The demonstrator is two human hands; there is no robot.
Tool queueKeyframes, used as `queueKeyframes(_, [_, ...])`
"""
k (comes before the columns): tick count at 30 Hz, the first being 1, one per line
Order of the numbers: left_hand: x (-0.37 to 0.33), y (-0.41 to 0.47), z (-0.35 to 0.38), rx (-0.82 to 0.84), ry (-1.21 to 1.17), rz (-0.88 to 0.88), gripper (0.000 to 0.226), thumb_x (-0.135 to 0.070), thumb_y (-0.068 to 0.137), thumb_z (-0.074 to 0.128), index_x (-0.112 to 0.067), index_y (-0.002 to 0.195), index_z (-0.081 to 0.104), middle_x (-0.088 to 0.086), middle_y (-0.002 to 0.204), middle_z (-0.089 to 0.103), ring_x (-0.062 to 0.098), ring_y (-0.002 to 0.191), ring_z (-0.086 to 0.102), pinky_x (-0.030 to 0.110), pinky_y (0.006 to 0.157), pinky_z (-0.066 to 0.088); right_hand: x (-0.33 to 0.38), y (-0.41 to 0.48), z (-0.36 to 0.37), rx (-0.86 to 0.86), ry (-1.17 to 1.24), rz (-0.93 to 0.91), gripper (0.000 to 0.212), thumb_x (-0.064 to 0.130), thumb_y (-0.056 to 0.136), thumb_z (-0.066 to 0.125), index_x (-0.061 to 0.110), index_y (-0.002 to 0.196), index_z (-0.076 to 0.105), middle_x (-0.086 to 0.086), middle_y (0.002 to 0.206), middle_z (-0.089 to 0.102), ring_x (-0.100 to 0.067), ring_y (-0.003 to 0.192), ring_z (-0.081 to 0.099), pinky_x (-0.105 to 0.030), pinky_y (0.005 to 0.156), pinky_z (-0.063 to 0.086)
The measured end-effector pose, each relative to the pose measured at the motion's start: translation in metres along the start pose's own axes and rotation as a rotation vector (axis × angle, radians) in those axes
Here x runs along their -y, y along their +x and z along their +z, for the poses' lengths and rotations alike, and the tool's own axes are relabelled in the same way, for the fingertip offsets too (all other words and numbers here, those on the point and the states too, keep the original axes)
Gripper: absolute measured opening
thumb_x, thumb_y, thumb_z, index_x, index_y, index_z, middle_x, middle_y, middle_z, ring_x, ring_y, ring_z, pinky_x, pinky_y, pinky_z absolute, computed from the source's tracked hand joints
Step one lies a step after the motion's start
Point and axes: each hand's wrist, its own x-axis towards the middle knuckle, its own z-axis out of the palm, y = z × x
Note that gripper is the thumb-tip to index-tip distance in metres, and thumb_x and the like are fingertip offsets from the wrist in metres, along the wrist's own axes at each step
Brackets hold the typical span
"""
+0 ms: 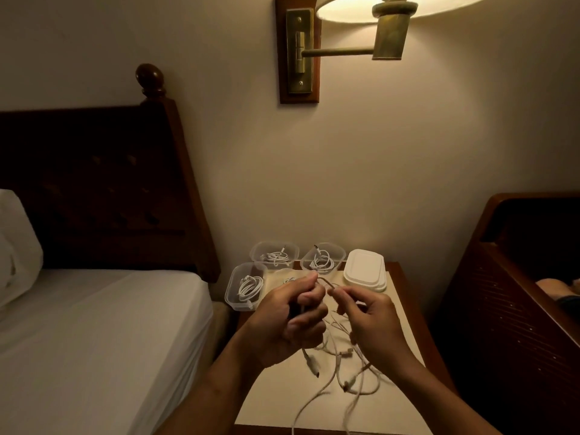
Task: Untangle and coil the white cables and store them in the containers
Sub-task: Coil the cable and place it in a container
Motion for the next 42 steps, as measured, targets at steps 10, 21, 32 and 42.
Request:
queueKeyframes(10, [-0.013, 0.020, 0.011, -0.337, 0.161, 0.179, 0.051, -0.035, 0.110, 0.033, 0.008, 0.105, 0.061, 0.035, 0.118, 0.067, 0.046, 0.108, 0.069, 0.049, 0.092, 0.060, 0.019, -0.025, 0.009, 0.538, -0.759, -0.072, 0.056, 0.004, 0.095, 0.057, 0.029, 0.143, 0.042, 0.006, 0.107, 0.063, -0.012, 0.092, 0.060, -0.032, 0.081, 0.056])
queueKeyframes(21, [-0.017, 0.025, 0.012, -0.416, 0.924, -0.024, 0.053, -0.037, 0.112, 0.029, -0.001, 0.095, 0.064, 0.003, 0.067, 0.070, 0.013, 0.058, 0.068, 0.024, 0.052, 0.053, 0.068, -0.009, -0.019, 0.447, -1.198, -0.717, 0.026, 0.016, 0.073, 0.083, 0.021, 0.095, 0.072, 0.002, 0.079, 0.069, -0.015, 0.047, 0.059, -0.028, 0.042, 0.046])
queueKeyframes(32, [-0.028, 0.014, -0.003, 0.036, 0.418, -0.278, 0.095, -0.081, 0.094, 0.017, 0.001, 0.075, 0.061, -0.002, 0.040, 0.029, 0.009, 0.031, 0.021, 0.021, 0.034, 0.021, 0.051, 0.041, -0.044, 0.285, -0.666, -0.879, 0.031, 0.010, 0.087, 0.076, 0.015, 0.117, 0.073, -0.002, 0.103, 0.066, -0.005, 0.088, 0.061, -0.019, 0.069, 0.055])
queueKeyframes(42, [-0.035, 0.016, 0.022, -0.010, 0.398, -0.254, 0.072, -0.060, 0.107, 0.018, -0.006, 0.075, 0.054, -0.001, 0.045, 0.049, 0.008, 0.031, 0.045, 0.019, 0.033, 0.034, 0.046, 0.026, -0.043, 0.294, -0.031, -0.355, 0.017, 0.016, 0.091, 0.072, 0.016, 0.105, 0.079, 0.001, 0.090, 0.076, -0.027, 0.084, 0.072, -0.050, 0.068, 0.059])
